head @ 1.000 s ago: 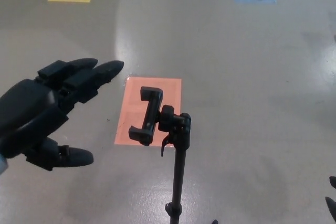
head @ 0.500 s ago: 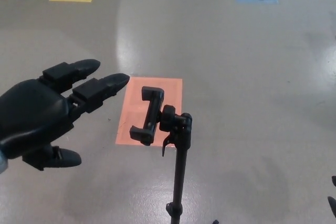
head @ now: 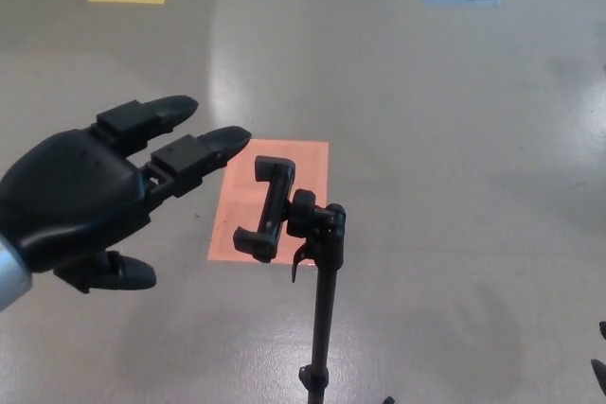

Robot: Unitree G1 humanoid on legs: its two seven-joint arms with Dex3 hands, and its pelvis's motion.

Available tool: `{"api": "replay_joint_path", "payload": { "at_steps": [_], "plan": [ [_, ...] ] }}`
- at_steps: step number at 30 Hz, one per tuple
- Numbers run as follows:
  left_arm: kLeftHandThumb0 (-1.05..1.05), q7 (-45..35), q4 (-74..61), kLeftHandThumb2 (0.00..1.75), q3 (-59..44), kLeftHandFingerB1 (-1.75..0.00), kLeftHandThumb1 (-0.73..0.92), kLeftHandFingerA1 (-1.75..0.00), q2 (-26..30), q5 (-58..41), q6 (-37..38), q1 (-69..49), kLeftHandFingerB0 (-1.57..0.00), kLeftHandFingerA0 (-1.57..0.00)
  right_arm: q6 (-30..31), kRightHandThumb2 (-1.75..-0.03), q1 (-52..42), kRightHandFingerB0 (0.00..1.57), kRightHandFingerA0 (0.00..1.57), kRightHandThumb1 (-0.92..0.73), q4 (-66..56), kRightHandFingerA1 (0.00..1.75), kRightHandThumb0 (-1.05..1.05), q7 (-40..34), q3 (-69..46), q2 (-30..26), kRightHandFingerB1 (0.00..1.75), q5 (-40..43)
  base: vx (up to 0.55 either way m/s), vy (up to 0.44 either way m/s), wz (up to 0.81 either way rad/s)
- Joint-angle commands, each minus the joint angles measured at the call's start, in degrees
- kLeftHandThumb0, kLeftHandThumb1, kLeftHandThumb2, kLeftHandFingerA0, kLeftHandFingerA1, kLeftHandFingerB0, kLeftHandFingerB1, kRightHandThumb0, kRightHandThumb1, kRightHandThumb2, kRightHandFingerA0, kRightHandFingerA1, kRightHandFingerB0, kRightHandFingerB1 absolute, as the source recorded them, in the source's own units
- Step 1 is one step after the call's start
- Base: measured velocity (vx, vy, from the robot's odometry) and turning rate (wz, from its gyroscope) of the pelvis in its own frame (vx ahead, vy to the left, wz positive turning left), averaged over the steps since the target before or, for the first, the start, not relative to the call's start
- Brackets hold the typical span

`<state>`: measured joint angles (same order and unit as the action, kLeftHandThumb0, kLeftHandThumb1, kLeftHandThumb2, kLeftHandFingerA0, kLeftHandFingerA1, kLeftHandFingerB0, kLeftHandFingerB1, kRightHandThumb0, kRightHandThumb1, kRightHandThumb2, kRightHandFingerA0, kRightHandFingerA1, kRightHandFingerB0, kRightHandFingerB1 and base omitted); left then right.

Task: The robot uses its left hand to grab the top of a phone stand kept on the floor and tilt it upwards to adjust its angle

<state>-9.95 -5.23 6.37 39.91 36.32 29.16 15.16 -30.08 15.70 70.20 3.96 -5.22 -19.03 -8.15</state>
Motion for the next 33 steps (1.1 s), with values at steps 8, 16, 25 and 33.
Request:
{"api": "replay_joint_path", "payload": {
  "at_steps": [8,16,25,33],
  "plan": [
    [-0.63,-0.11,1.67,0.71,2.49,-0.07,0.39,-0.01,-1.77,2.30,-0.44,2.99,0.00,0.00,0.79,-0.65,-0.33,0.21,0.28,-0.82,0.73,0.38,-0.86,1.47,0.25,-1.62,0.29,0.59,0.00,0.000,0.00],
    [-0.59,-0.34,3.85,0.74,3.89,-0.15,0.38,-0.11,-1.74,3.68,-0.64,4.38,0.00,0.00,1.56,-0.65,-0.01,0.22,0.27,-0.81,0.94,0.37,-0.87,1.84,0.20,-1.66,0.29,0.67,0.00,0.000,0.00],
    [-0.62,-0.49,6.55,0.73,5.32,-0.12,0.40,-0.05,-2.01,4.02,-0.86,6.09,0.00,0.00,1.86,-0.65,0.29,0.23,0.28,-0.81,1.06,0.36,-0.85,2.07,0.37,-1.89,0.30,0.48,0.00,0.000,0.00],
    [-0.63,0.75,8.45,0.71,6.75,-0.08,0.39,0.00,-2.71,5.13,-0.12,7.00,0.00,0.00,2.00,-0.65,0.29,0.23,0.29,-0.82,0.92,0.37,-0.85,2.11,0.65,-2.17,0.30,0.16,0.00,0.000,0.00]
  ]
}}
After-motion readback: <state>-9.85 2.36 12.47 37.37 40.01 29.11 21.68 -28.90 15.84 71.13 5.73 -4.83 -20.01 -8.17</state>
